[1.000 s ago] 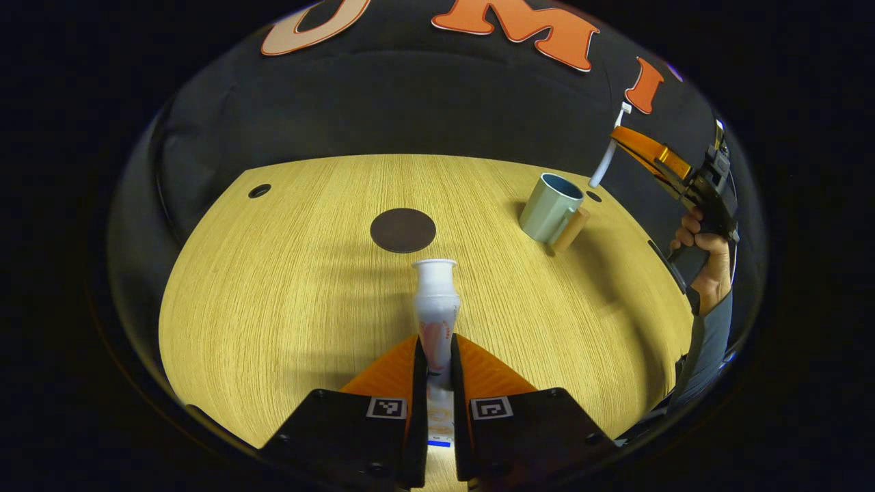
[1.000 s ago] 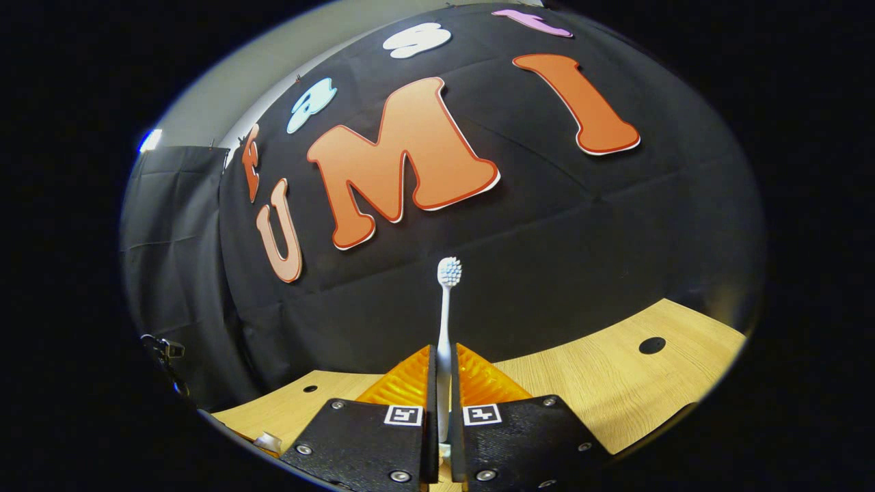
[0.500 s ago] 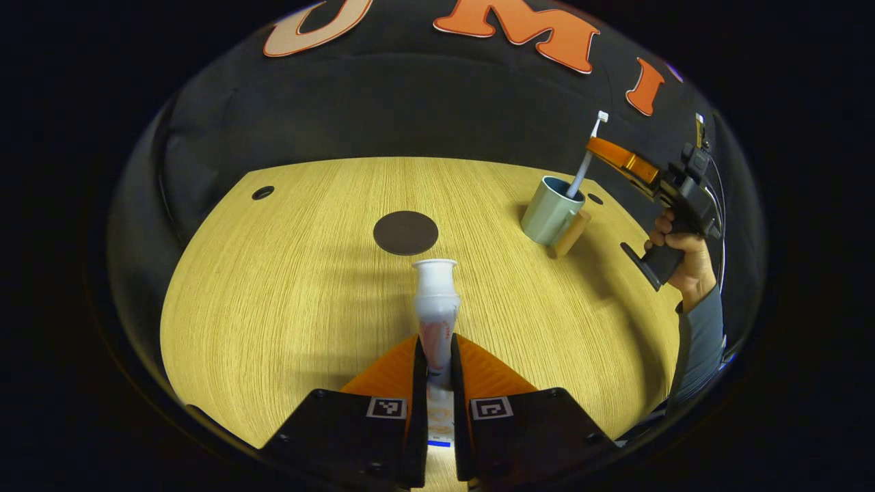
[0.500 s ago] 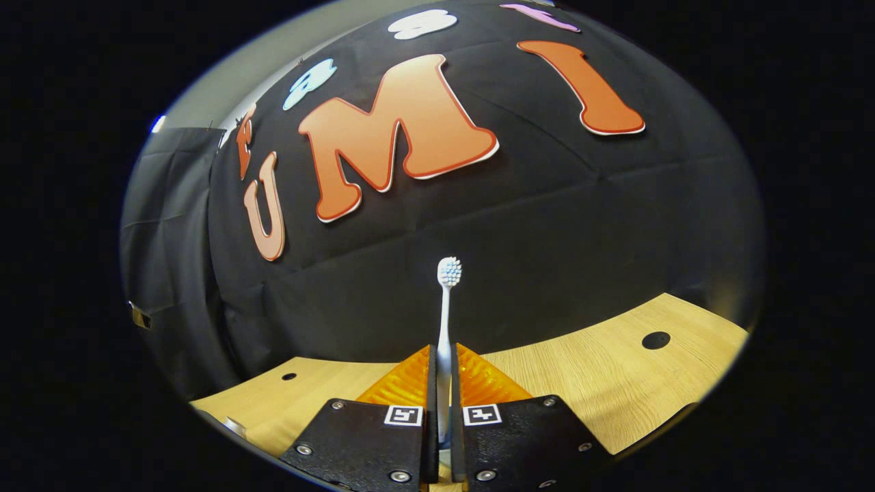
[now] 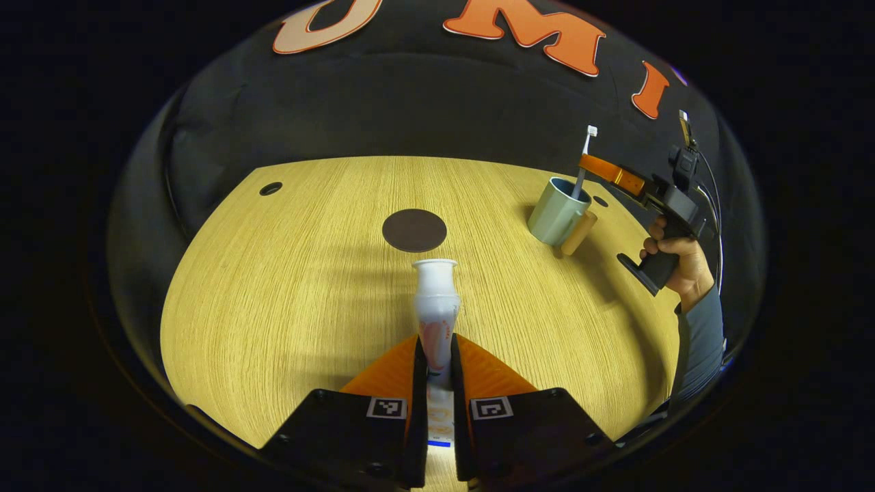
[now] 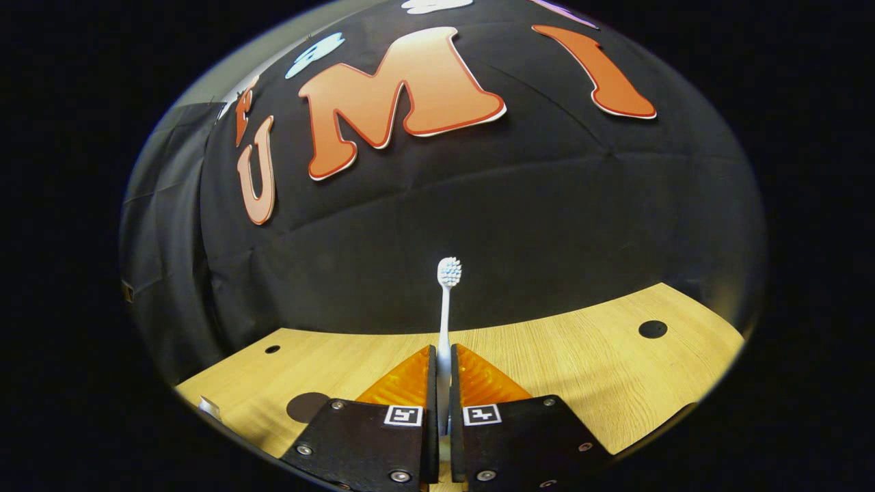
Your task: Put the toothbrush and toothpaste on the desktop into the cup, then pick up the cup and place it on the coaster on the desktop.
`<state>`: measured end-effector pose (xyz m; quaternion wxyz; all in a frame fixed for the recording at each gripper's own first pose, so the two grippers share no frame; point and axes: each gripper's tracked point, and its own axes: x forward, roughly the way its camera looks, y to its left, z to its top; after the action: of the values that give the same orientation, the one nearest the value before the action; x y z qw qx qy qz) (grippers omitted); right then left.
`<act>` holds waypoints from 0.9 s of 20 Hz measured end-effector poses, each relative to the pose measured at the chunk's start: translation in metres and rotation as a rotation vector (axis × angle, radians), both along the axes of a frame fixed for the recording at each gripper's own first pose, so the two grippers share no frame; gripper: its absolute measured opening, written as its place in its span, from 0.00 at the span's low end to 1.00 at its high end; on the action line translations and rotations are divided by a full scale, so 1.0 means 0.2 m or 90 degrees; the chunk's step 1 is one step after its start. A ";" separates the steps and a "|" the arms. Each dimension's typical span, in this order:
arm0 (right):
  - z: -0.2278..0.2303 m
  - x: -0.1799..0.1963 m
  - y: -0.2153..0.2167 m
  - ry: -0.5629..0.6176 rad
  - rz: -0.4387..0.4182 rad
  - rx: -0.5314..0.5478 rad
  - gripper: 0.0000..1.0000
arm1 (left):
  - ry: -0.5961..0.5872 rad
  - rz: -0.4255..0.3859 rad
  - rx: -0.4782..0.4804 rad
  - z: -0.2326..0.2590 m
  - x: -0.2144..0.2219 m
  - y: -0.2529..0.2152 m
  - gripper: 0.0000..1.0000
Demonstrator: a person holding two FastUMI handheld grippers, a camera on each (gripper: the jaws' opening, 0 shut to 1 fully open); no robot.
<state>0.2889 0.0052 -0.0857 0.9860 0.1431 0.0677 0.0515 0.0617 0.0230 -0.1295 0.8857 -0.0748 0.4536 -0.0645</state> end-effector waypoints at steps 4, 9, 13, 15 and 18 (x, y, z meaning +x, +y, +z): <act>-0.07 0.00 0.03 0.035 0.008 -0.018 0.07 | -0.007 0.006 -0.003 0.02 0.00 0.01 0.20; -0.12 0.01 0.05 0.066 0.008 -0.027 0.08 | -0.008 0.012 -0.004 0.05 -0.02 0.04 0.20; -0.19 -0.02 0.10 0.116 0.034 -0.013 0.11 | -0.006 0.025 -0.005 0.06 -0.02 0.03 0.20; -0.20 -0.03 0.09 0.120 0.037 -0.013 0.12 | -0.007 0.025 -0.009 0.07 -0.03 0.04 0.20; -0.17 -0.06 0.07 0.127 0.031 -0.022 0.22 | -0.017 0.030 -0.001 0.06 -0.01 0.05 0.20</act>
<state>0.2768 0.0197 -0.1205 0.9751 0.1289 0.1701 0.0601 0.0601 0.0338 -0.1171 0.8930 -0.0853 0.4396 -0.0454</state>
